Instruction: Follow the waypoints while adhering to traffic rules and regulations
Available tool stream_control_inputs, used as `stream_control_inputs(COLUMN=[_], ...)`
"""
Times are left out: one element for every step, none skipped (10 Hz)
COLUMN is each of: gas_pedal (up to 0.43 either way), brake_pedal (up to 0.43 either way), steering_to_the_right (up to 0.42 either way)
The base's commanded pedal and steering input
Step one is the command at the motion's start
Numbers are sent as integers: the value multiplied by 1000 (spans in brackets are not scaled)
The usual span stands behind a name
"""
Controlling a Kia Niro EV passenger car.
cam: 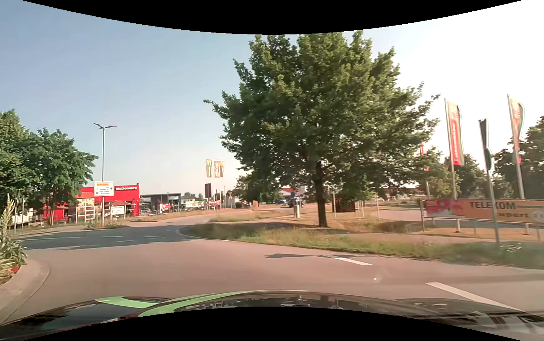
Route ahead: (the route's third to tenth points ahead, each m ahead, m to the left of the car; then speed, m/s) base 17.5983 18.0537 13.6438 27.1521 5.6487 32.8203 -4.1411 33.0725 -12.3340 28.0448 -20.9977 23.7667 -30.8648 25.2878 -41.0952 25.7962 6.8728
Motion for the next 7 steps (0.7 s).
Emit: stream_control_inputs(gas_pedal=[98, 98, 98, 98, 98, 98, 98], brake_pedal=[0, 0, 0, 0, 0, 0, 0], steering_to_the_right=[-276, -278, -278, -279, -276, -271, -271])
